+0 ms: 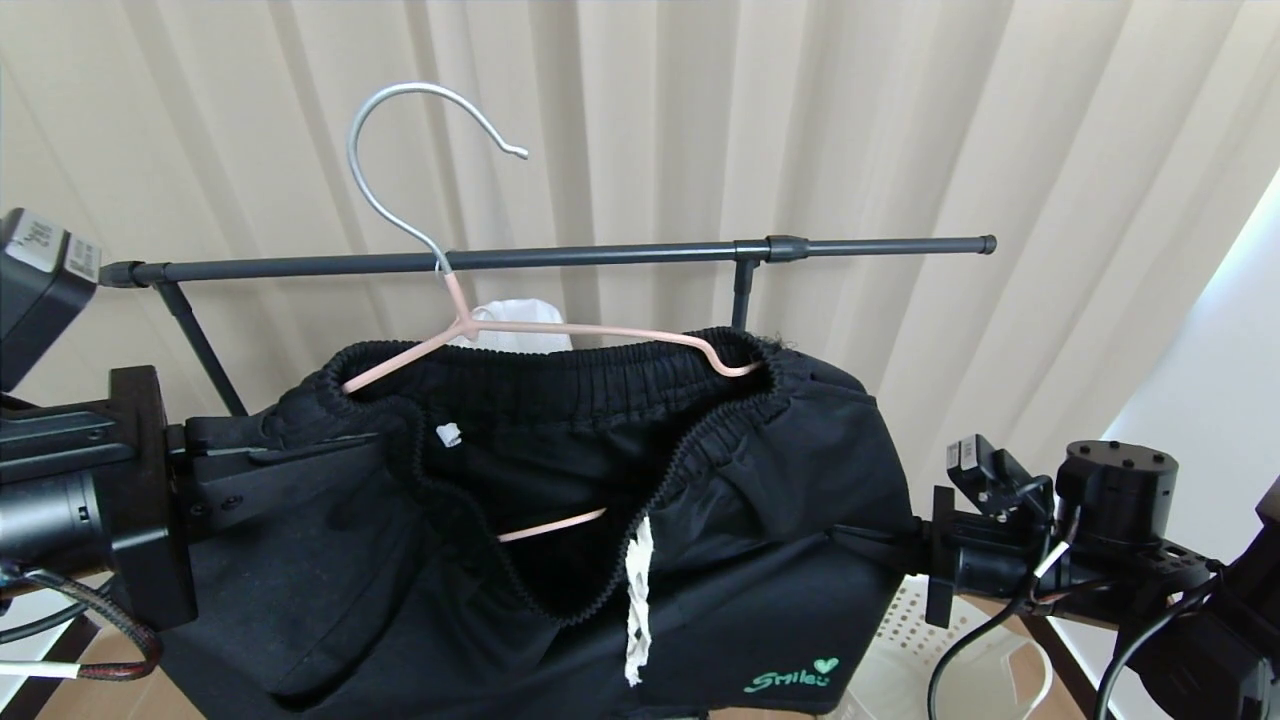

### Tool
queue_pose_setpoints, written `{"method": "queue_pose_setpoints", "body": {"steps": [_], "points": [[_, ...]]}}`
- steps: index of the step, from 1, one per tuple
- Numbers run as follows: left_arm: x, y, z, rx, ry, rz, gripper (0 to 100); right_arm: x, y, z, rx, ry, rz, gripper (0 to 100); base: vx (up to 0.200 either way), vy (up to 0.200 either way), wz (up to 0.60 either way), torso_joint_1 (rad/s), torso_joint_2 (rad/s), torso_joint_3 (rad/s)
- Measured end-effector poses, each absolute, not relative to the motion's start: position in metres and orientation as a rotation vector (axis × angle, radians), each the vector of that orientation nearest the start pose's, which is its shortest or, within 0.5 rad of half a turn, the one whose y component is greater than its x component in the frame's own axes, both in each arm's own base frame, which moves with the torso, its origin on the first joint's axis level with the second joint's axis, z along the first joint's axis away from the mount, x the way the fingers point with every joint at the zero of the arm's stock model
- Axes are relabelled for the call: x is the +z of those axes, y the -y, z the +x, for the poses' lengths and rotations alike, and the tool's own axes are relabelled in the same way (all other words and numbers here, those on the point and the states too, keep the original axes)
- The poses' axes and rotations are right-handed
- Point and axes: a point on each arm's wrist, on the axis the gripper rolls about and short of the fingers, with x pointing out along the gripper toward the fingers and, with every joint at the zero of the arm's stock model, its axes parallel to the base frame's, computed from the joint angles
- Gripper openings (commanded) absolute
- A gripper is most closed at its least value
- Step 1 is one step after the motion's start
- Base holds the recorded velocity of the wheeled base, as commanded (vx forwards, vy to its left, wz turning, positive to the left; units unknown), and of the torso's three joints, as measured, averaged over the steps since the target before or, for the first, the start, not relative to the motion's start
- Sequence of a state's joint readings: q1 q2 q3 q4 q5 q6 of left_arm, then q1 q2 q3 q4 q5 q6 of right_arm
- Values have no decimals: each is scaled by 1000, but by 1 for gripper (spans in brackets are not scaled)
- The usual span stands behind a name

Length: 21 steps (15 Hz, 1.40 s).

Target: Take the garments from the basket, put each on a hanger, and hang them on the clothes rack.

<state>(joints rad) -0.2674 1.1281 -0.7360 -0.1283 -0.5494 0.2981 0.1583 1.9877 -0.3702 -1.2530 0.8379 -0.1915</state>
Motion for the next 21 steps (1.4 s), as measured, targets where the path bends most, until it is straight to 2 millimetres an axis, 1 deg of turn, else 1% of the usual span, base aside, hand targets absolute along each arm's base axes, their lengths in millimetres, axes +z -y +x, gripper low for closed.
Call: {"method": "queue_pose_setpoints", "body": {"steps": [13,14,18,21], "points": [[248,49,150,-814,-158,221,0,58,-60,272,992,-280,-47,0,0,0,0,0,0,0],[247,49,151,-814,-159,221,0,58,-60,272,992,-282,-47,100,0,0,0,0,0,0],[246,49,151,-812,-170,208,0,59,-60,270,991,-281,-50,100,0,0,0,0,0,0],[242,48,150,-814,-184,205,0,64,-59,266,993,-266,-56,100,0,0,0,0,0,0]]}}
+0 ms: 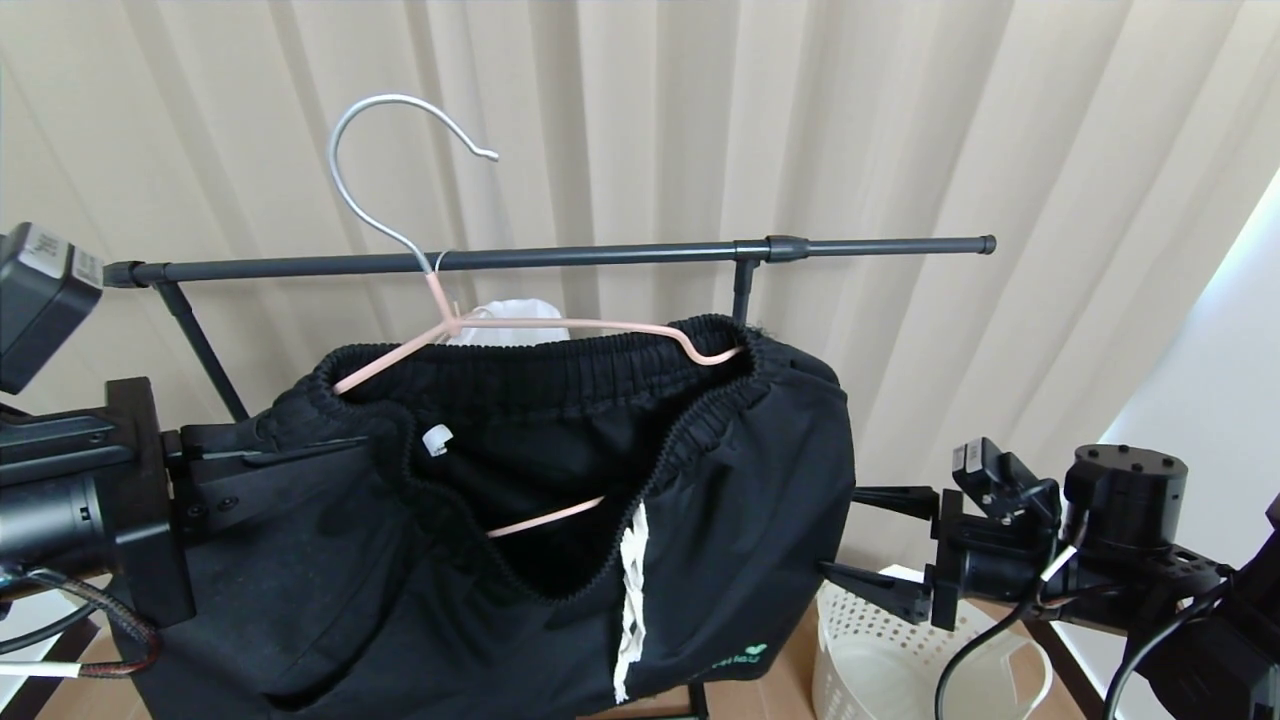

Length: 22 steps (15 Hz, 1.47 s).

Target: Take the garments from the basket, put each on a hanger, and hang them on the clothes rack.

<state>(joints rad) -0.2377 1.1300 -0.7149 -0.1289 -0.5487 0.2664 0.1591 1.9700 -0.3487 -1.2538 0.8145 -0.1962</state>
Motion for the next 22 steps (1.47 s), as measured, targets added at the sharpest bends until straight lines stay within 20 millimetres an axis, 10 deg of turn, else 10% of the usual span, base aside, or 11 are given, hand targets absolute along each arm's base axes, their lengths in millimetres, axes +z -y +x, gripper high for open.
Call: {"method": "queue_pose_setpoints", "body": {"steps": [22], "points": [[202,49,174,-763,-358,181,0,124,-77,217,1063,-55,-136,100,0,0,0,0,0,0]]}}
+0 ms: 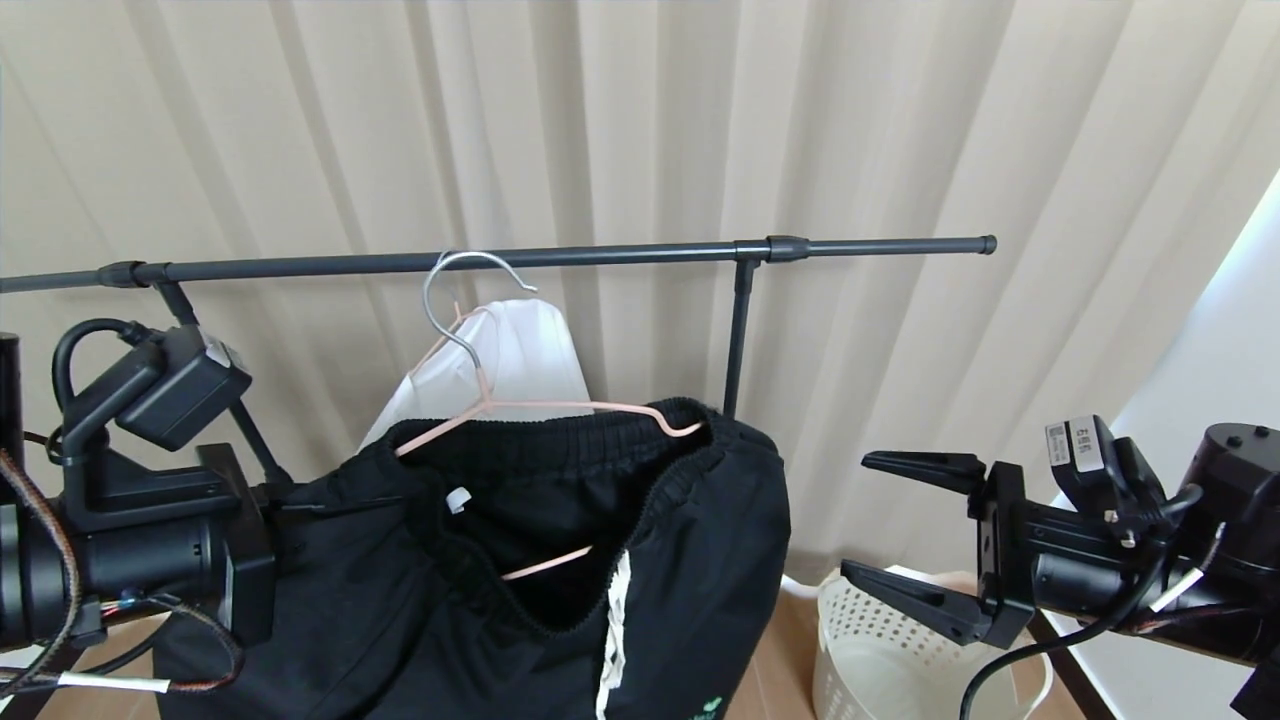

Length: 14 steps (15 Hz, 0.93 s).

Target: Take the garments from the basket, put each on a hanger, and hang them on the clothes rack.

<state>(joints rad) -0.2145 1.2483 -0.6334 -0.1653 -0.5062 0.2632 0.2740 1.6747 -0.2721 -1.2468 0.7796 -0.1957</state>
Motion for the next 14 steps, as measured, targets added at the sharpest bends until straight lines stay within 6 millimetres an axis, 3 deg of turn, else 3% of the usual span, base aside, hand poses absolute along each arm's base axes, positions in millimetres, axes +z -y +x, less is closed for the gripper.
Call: {"method": "queue_pose_setpoints", "body": {"steps": [14], "points": [[188,60,217,-482,-369,151,0,131,-79,211,1063,-22,-146,100,0,0,0,0,0,0]]}}
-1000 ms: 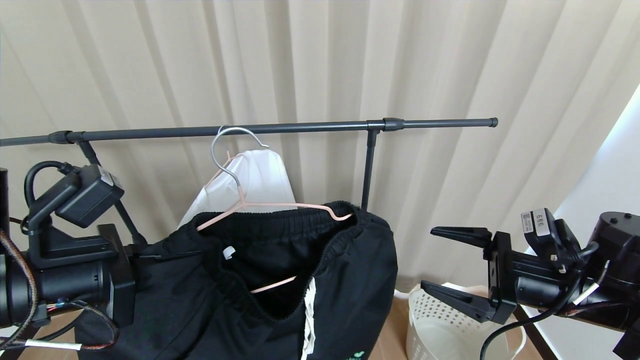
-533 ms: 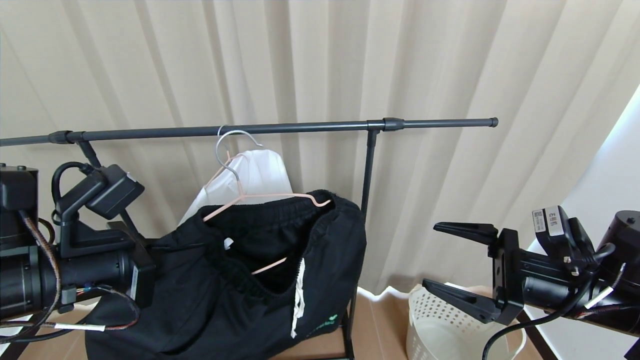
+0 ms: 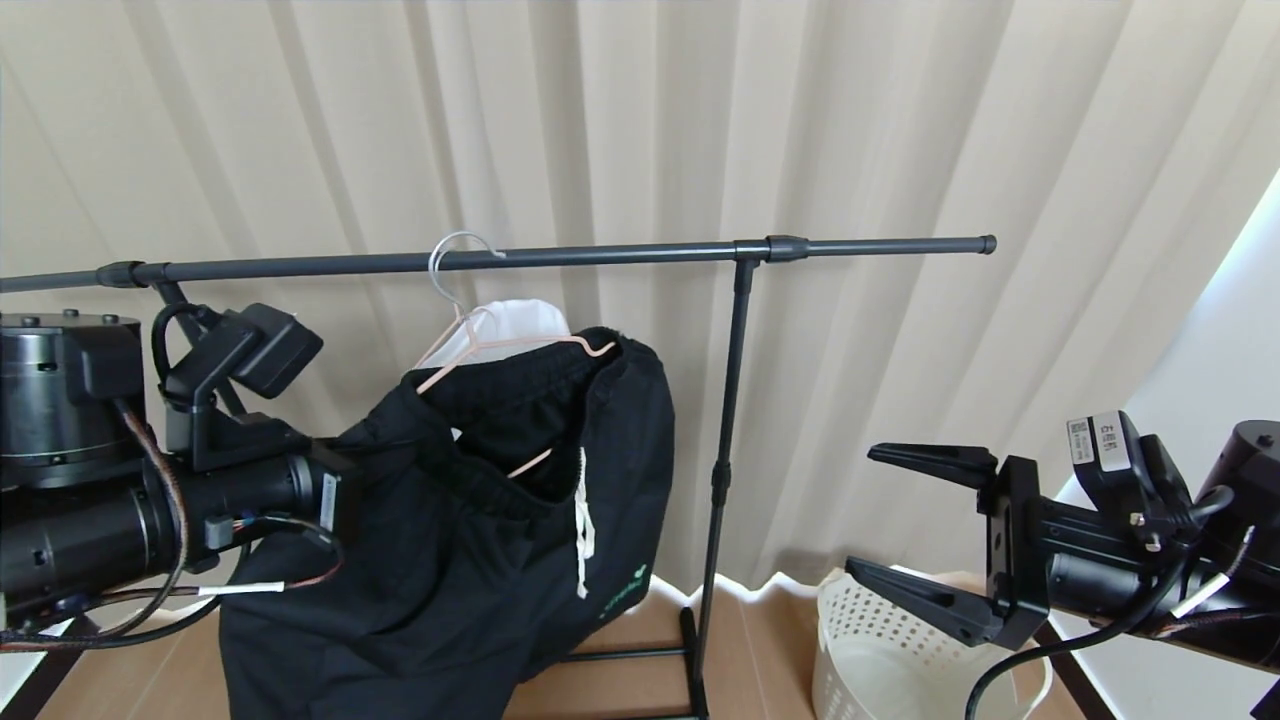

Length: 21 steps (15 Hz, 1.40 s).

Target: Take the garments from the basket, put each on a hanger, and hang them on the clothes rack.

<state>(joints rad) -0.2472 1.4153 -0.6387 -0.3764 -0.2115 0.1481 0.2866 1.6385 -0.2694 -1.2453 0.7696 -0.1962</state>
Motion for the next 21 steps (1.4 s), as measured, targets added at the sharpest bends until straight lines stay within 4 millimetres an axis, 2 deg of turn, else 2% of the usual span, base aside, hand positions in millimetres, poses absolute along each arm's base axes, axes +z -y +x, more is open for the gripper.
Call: {"method": "queue_pose_setpoints", "body": {"steps": [4,9,14,21], "points": [[180,83,236,-381,-373,116,0,134,-78,210,1059,-11,-149,100,0,0,0,0,0,0],[158,114,259,-364,-436,130,0,138,-76,209,1051,8,-154,100,0,0,0,0,0,0],[156,140,303,-298,-375,21,0,138,-76,210,1047,7,-154,100,0,0,0,0,0,0],[142,163,354,-272,-350,6,0,136,-75,212,1043,-1,-152,100,0,0,0,0,0,0]]}}
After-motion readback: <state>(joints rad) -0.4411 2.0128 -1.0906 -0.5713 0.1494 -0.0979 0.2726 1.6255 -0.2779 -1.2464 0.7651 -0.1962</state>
